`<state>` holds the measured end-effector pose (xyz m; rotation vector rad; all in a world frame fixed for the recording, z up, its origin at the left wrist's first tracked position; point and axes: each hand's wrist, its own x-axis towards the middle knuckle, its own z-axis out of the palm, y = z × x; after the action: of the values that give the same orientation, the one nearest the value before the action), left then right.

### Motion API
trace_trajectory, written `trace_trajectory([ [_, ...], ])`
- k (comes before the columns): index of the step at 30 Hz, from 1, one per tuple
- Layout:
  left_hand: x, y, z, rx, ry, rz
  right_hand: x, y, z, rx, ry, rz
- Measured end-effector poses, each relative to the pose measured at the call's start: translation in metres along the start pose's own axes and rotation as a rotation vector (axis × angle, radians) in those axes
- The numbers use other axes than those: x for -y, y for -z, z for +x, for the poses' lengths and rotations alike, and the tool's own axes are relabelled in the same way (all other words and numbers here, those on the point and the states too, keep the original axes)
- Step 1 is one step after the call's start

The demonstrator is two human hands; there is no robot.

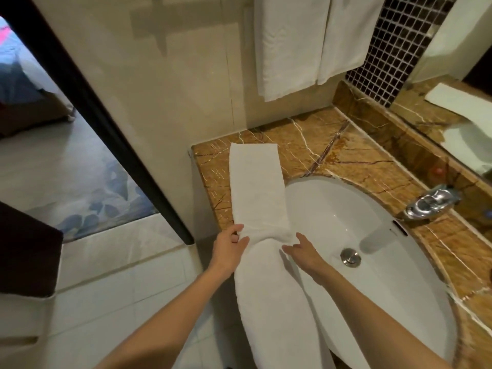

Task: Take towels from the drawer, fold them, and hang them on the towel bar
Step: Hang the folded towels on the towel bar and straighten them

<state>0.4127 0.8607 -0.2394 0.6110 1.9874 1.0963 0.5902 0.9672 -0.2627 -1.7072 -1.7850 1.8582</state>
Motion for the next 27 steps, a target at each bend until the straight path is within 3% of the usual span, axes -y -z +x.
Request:
trace_trajectory([
  [3, 0.0, 0.001, 0.003, -0.019, -0.022, -0.017, 0.002, -0.011, 0.007, -0.026, -0.107, 0.3],
  [12, -0.021, 0.019, -0.003, -0.014, -0.072, -0.045, 0.024, -0.002, 0.008, -0.125, -0.104, 0.485],
  [20, -0.059, 0.037, -0.014, 0.0, -0.099, -0.116, 0.07, 0.017, -0.026, -0.111, 0.057, 0.444],
  [27, -0.112, 0.062, -0.031, -0.06, -0.245, -0.118, 0.117, 0.034, -0.072, -0.176, 0.201, 0.373],
])
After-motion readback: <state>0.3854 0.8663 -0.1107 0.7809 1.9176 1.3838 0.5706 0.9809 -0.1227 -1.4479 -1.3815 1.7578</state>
